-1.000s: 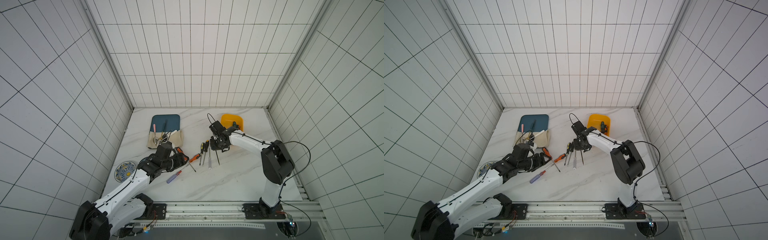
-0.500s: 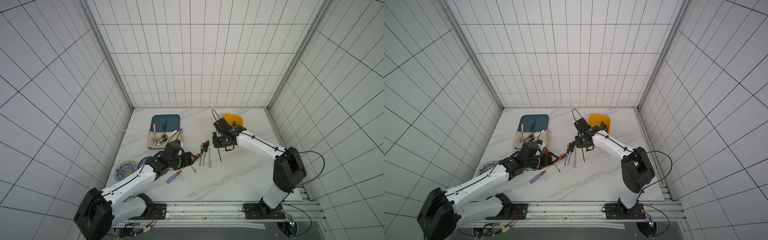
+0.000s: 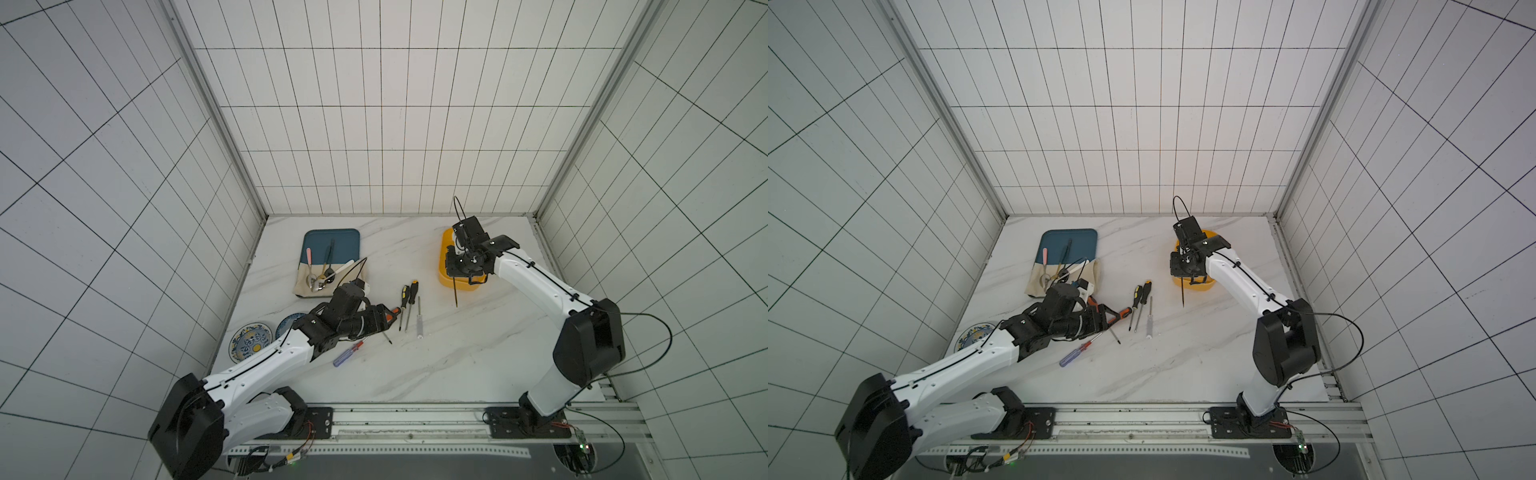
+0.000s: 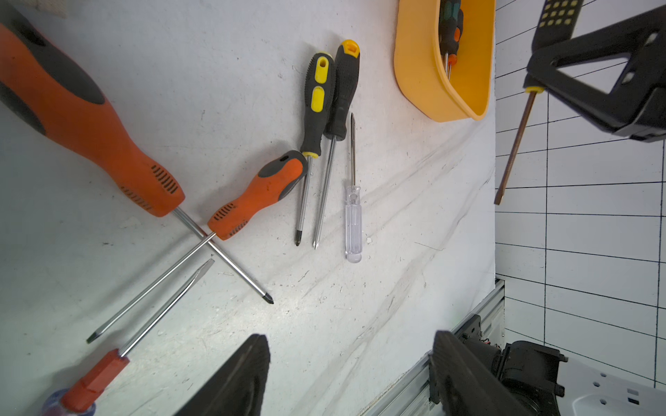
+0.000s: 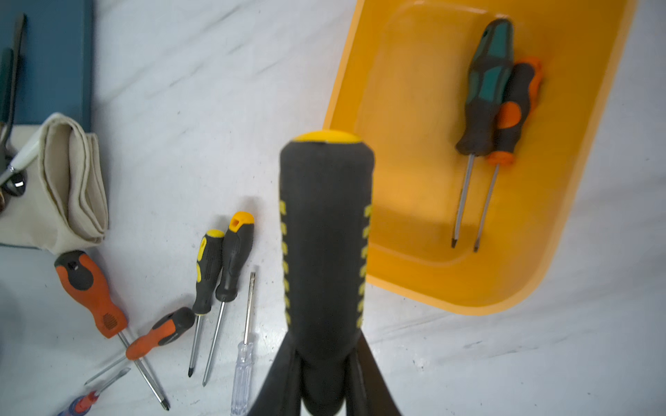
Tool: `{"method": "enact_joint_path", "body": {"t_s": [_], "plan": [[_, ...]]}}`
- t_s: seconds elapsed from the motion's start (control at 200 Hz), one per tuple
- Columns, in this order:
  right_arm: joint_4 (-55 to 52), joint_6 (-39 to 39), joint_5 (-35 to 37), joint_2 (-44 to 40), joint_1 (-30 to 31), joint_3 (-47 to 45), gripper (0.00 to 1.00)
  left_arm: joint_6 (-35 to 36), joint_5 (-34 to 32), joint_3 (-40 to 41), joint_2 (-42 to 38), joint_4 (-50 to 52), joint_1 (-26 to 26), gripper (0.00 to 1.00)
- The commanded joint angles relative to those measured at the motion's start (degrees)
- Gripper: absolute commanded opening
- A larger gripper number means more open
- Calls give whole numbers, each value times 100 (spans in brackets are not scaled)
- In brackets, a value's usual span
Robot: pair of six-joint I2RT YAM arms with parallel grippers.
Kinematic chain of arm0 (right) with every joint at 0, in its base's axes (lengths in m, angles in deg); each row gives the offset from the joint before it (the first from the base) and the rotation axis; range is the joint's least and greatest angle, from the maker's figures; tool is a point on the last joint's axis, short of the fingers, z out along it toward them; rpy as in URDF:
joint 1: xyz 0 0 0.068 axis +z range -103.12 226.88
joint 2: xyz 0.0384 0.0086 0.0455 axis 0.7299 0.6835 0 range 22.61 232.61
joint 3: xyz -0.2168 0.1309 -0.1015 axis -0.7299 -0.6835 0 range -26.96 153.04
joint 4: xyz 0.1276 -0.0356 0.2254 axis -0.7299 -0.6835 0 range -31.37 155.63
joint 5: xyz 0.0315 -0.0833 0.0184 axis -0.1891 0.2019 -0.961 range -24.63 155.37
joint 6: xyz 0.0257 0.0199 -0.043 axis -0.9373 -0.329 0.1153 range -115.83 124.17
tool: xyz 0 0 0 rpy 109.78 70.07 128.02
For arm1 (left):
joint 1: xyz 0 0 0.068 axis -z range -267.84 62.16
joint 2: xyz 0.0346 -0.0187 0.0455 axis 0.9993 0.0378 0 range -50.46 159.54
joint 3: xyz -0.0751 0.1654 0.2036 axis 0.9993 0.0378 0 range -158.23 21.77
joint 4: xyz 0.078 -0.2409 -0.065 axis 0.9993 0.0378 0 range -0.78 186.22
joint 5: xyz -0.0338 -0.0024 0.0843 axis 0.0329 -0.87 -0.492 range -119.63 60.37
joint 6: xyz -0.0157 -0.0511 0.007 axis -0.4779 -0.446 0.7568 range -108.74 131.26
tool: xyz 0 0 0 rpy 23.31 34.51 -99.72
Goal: Put the screwdriver on the desktop into the storage box
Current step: Place the screwdriver in the storage box.
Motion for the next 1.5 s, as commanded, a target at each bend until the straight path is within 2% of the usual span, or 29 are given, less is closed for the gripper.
{"method": "enact_joint_path", "body": {"t_s": [0.0,0.22,0.48,0.919,1.494], "plan": [[-182,133,6,256,-326,535,13,73,-74,44,-179,-99,23,76],[-226,89,40,865,-825,1224,13,98,-226,133,-476,74,16,76],[-293,117,129,1775,-1143,2065,13,117,-350,194,-712,281,-63,76],[-600,282,179,3056,-1274,3187,14,187,-156,258,-857,419,-372,76],[-611,177,192,3625,-1299,3348,16,144,-74,388,-936,412,-479,76]]}}
